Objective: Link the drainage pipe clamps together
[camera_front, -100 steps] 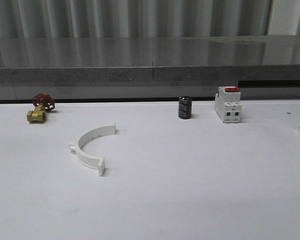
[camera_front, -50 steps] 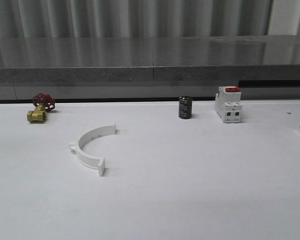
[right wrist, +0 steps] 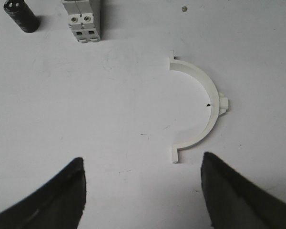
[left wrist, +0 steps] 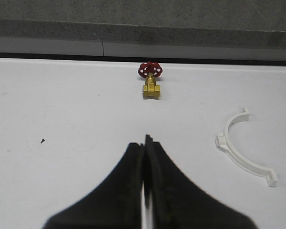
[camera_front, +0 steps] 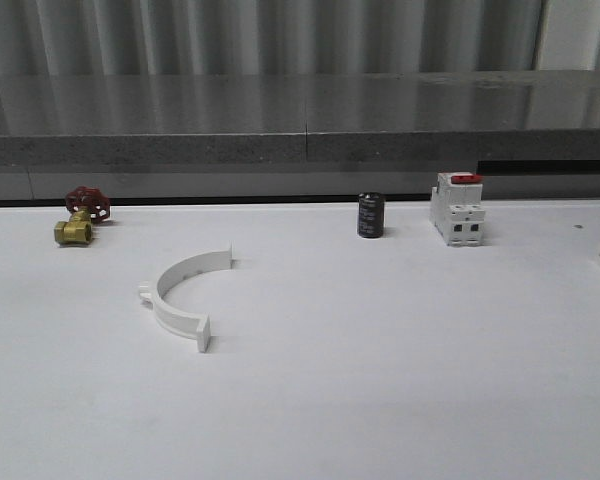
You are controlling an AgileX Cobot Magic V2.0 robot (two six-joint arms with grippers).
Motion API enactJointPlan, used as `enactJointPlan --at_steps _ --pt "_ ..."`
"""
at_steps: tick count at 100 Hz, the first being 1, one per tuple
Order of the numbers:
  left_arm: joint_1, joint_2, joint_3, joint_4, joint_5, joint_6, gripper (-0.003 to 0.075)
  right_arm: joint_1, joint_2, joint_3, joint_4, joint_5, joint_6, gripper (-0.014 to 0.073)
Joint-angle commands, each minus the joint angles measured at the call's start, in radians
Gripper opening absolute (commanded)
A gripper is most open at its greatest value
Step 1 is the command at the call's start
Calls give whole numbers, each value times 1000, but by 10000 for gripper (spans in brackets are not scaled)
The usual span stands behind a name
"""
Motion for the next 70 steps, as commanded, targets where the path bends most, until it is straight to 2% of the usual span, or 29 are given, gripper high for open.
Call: enactJointPlan --at_steps 1,43,70 --pt "0 1 -25 6 -83 -9 -20 -26 46 -80 0 -6 -6 523" --pt "0 1 -25 6 -83 -9 -20 -183 427 -348 0 91 -155 523" --pt "0 1 -25 6 -83 -9 -20 -240 613 -427 32 91 -249 523"
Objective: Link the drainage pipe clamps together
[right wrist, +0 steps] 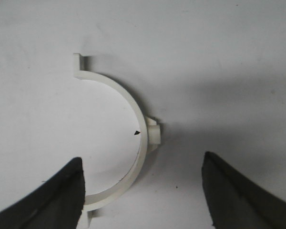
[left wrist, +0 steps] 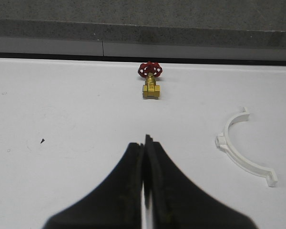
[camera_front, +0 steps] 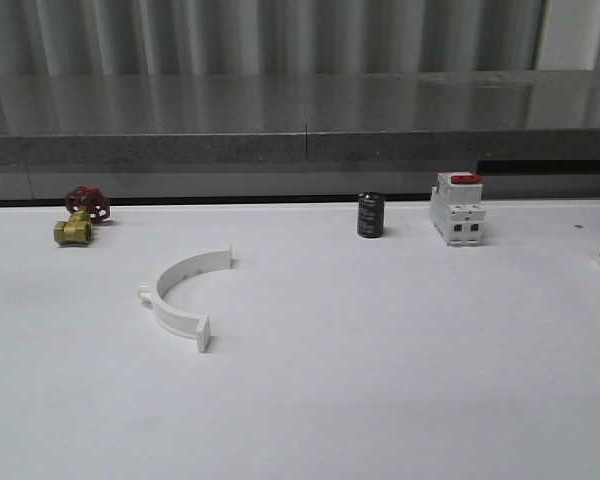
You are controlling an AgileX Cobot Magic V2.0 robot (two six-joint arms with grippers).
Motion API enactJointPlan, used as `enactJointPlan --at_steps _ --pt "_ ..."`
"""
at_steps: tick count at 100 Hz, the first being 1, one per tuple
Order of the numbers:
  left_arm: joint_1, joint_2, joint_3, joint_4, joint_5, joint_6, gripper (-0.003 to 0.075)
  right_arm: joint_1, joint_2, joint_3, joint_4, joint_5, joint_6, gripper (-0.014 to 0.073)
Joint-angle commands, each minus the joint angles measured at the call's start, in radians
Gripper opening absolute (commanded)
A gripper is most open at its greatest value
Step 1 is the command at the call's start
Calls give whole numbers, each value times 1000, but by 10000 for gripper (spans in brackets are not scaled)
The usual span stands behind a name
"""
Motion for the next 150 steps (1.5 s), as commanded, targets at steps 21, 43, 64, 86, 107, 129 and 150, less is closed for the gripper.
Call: enactJointPlan --at_steps 21,43,64,86,107,129,150 --pt "0 1 -25 6 -83 -9 -20 -31 119 -43 26 -78 -85 523" --pt "0 1 -25 6 -83 -9 -20 -33 179 -43 26 -121 -92 523" --pt "0 1 -25 6 -83 -9 -20 -33 203 -43 27 -129 -98 522" --pt "0 1 -25 6 -83 -9 -20 -33 216 -43 27 -127 -99 521" --pt "0 1 -25 6 -83 -9 -20 -33 223 -43 29 -122 -99 444" --pt "0 1 -25 6 -83 -9 -20 -33 222 -43 32 -112 -98 151" --pt "0 1 -25 6 -83 -9 -20 -33 222 -43 78 -88 -98 89"
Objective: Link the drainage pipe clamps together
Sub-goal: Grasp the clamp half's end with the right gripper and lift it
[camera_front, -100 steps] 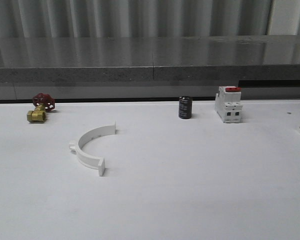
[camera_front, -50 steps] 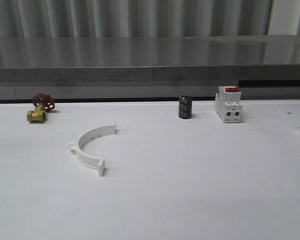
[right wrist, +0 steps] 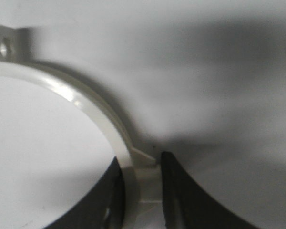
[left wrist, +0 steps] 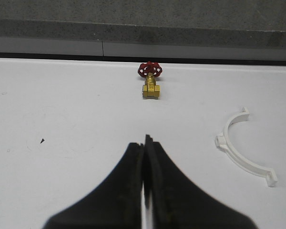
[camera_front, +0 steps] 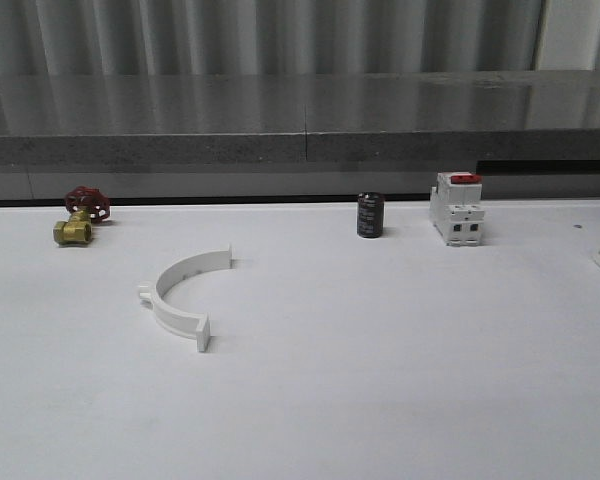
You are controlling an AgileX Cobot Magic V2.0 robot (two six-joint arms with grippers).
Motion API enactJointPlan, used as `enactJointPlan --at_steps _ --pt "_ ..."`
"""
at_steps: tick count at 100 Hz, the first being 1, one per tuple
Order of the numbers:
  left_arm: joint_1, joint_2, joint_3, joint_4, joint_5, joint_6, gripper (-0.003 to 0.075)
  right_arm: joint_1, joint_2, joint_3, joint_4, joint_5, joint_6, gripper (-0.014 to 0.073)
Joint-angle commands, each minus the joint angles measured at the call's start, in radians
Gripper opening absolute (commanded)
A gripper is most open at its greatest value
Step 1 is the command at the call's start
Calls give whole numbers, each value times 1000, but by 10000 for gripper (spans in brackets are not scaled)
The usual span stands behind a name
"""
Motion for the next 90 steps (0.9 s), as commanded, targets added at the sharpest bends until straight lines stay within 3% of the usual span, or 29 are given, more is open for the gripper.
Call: enactJointPlan --at_steps 1,25,47,61,90 --pt "0 1 -25 6 -82 -7 -20 -7 -43 -22 24 11 -13 89" --pt "0 1 -25 6 -82 -7 -20 26 -52 -123 57 160 17 89" --pt "0 1 -25 6 -82 -7 -20 202 -109 -201 52 219 148 89" --pt "0 1 -25 6 -82 -7 -20 383 -120 -240 -33 194 338 89" --pt "0 1 -25 6 -82 -7 -20 727 -38 -360 -391 210 849 89"
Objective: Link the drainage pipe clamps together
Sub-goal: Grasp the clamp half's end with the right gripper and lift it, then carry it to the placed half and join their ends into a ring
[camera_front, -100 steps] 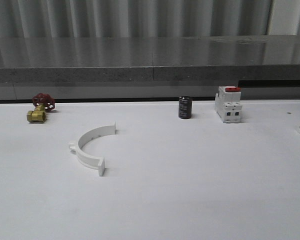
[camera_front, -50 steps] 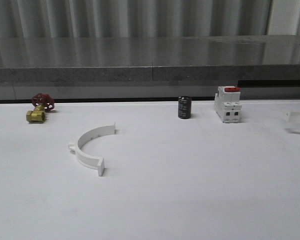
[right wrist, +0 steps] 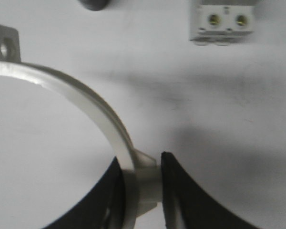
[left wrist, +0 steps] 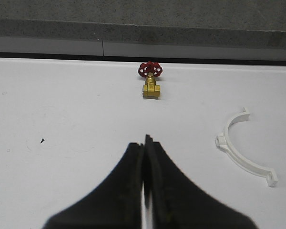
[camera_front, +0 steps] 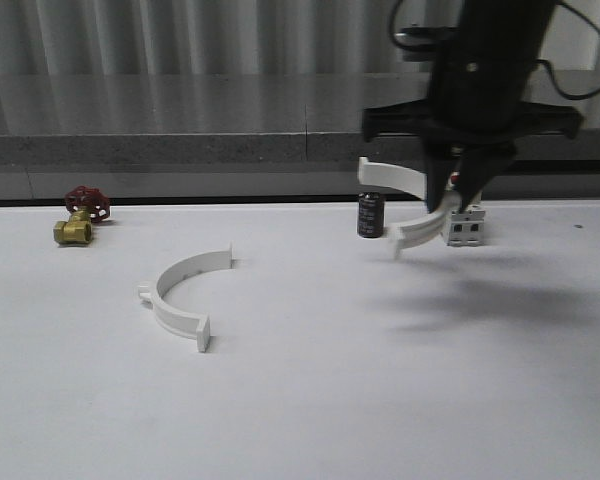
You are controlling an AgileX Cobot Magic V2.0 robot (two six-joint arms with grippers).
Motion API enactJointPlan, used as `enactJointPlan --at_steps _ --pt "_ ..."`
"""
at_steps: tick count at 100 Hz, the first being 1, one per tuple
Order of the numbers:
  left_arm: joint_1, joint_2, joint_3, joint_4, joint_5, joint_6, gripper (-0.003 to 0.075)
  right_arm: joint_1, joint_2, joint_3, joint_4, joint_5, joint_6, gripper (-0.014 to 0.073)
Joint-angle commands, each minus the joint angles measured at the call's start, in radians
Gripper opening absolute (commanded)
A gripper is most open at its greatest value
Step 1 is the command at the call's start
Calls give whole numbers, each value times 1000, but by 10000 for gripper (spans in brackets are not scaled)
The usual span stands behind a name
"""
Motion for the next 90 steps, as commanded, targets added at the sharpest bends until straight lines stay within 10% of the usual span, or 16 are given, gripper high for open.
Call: enactJointPlan --at_steps 1,90 --pt "0 1 -25 6 -82 -7 -20 74 -16 -63 -131 0 158 89" --pt "0 1 -25 6 -82 -7 -20 254 222 -269 -146 43 389 89"
